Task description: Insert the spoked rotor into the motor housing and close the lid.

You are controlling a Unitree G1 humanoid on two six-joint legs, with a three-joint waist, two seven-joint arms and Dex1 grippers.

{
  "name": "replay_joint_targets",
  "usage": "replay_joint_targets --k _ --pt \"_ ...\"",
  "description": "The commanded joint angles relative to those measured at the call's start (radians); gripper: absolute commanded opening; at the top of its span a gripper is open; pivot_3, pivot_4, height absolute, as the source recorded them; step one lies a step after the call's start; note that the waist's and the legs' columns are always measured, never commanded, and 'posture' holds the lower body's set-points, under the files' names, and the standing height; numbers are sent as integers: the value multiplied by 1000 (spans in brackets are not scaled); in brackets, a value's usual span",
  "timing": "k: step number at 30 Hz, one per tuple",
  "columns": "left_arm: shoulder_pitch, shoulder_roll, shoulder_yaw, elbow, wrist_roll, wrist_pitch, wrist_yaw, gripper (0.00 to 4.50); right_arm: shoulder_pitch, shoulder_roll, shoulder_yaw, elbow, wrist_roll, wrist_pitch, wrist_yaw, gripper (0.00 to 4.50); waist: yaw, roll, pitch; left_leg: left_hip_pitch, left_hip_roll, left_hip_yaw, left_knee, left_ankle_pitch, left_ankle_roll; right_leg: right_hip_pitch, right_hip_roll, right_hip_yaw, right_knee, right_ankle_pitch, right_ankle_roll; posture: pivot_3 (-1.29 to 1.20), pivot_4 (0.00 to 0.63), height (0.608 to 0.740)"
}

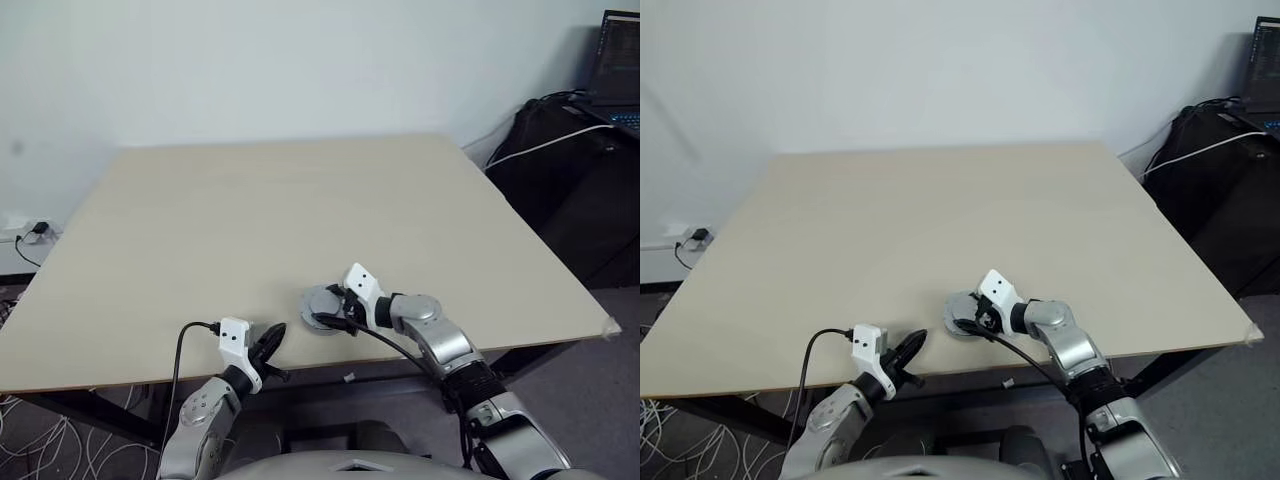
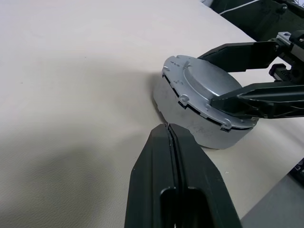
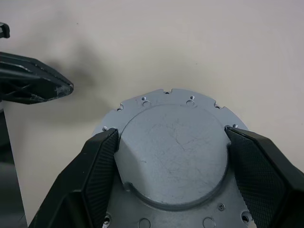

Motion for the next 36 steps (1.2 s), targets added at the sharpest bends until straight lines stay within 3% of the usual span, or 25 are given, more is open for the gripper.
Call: replay_joint_targets --k 1,36 --pt "-12 -5 10 -16 -11 -19 -2 0 -2 -28 10 15 -26 7 11 3286 0 0 0 0 0 0 0 0 0 0 0 0 0 0 0 0 0 740" --pt "-34 16 -4 -112 -16 40 7 0 -4 -70 53 29 -71 4 -11 3286 3 1 -1 1 0 0 0 0 0 2 -1 -1 -3 0 1 0 0 740"
